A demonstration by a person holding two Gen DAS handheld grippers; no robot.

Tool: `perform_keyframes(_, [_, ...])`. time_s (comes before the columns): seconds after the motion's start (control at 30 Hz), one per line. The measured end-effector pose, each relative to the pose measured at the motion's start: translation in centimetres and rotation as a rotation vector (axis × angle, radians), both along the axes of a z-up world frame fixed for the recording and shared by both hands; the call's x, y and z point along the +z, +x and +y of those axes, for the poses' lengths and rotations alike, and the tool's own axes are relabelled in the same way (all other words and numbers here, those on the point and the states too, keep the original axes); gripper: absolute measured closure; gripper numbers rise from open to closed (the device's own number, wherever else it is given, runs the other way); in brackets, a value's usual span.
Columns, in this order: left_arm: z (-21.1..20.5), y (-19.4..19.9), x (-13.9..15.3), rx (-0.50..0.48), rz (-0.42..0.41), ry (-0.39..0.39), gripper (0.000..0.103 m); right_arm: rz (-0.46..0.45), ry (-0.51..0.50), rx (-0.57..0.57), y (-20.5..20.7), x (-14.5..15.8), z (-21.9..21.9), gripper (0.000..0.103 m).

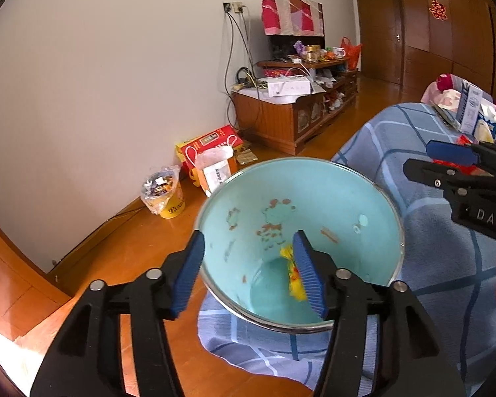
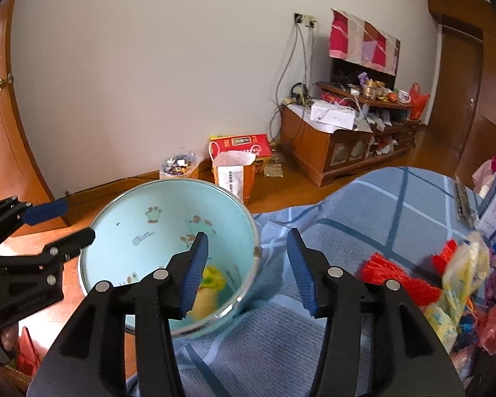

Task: Collect trash
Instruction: 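Return to the table and grasp the red plastic bag with the right gripper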

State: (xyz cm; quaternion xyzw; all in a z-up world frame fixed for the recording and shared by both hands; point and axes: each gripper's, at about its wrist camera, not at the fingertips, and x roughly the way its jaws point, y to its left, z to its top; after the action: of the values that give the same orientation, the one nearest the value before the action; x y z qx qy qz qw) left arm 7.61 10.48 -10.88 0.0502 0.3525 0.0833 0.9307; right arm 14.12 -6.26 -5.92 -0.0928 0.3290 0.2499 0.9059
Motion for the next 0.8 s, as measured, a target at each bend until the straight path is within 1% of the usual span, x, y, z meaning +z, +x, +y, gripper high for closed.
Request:
perform_keyframes(0.03, [-0.3, -0.1, -0.1, -0.004, 0.001, -0.004, 0.041, 0.001, -0.006, -0.010, -0.3, 0.1, -0.6, 0.053])
perform_keyframes(0.07, [-0.6, -0.2, -0.1, -0.007, -0.001, -0.008, 0.035, -0.001, -0.012, -0.020, -0.8, 0.3, -1.2, 0.051])
perform_keyframes(0.1, [-1.1, -0.5, -0.2, -0.014, -0.005, -0.013, 0.033, -0.006, -0.020, -0.032, -1.4, 0.5, -2.0, 0.048])
perform_keyframes(0.2, [-2.9, -1.1, -1.0, -0.068, 0.008, -0.018, 0.032, -0.025, -0.055, -0.082, -3.2, 1.0, -4.8, 0.044])
perform_keyframes(0.27, [-4.5, -1.5, -1.6, -0.112, 0.025, -0.031, 0.029, -0.027, -0.074, -0.119, -4.6, 1.1, -7.1, 0.043])
perform_keyframes(0.33, [-6.0, -1.9, -2.0, -0.158, 0.038, -0.024, 0.028, -0.029, -0.093, -0.167, -6.3, 1.1, -9.7, 0.040])
perform_keyframes(0.37, [-6.7, -2.1, -2.2, -0.175, 0.039, -0.016, 0.026, -0.025, -0.096, -0.194, -7.3, 1.1, -11.2, 0.039])
perform_keyframes(0.47, [-8.4, -2.5, -2.7, -0.219, 0.049, -0.006, 0.023, -0.024, -0.092, -0.242, -9.4, 0.8, -14.2, 0.038])
perform_keyframes(0.57, [-9.4, -2.3, -2.7, -0.239, 0.055, -0.005, 0.023, -0.057, -0.063, -0.333, -11.5, 0.9, -18.1, 0.038])
perform_keyframes(0.6, [-9.8, -2.1, -2.6, -0.244, 0.054, -0.003, 0.023, -0.066, -0.041, -0.387, -12.0, 1.2, -20.1, 0.038])
perform_keyframes(0.7, [-11.3, -1.6, -2.1, -0.264, 0.037, -0.003, 0.023, -0.072, -0.032, -0.494, -11.9, 1.5, -24.2, 0.038])
perform_keyframes(0.8, [-13.3, -0.7, -1.3, -0.301, 0.021, -0.014, 0.023, -0.054, -0.008, -0.569, -10.9, 1.4, -27.5, 0.038])
